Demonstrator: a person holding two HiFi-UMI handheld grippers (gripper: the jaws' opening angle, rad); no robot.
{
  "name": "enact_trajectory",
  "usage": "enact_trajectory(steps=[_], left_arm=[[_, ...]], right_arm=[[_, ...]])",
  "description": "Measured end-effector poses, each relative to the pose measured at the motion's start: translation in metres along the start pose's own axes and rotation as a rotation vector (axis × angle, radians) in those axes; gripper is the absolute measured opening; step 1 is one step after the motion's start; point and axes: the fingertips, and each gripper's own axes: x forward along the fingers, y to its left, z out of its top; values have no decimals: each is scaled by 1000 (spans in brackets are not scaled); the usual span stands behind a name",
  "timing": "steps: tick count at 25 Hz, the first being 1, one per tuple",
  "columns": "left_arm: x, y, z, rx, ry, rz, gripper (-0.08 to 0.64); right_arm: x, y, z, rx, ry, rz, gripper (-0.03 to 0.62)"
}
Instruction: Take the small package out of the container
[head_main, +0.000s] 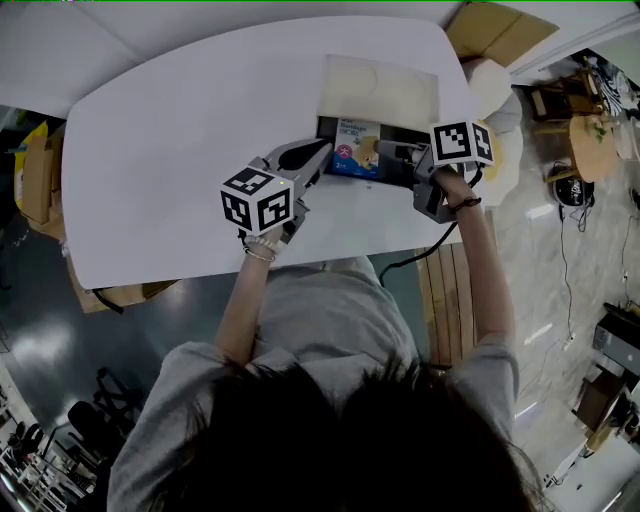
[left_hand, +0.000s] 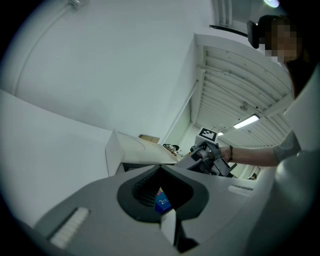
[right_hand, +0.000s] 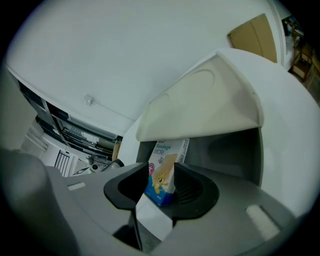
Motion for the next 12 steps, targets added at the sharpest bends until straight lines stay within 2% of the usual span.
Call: enact_trajectory(steps=[5,12], left_arm=[[1,3,-1,-8,0,-2,-8],[1,6,2,-20,-4,0,-8]], right_arm=[[13,-15,-1,9,107,-45,178],[26,-22,-10,43,211,-16,213]])
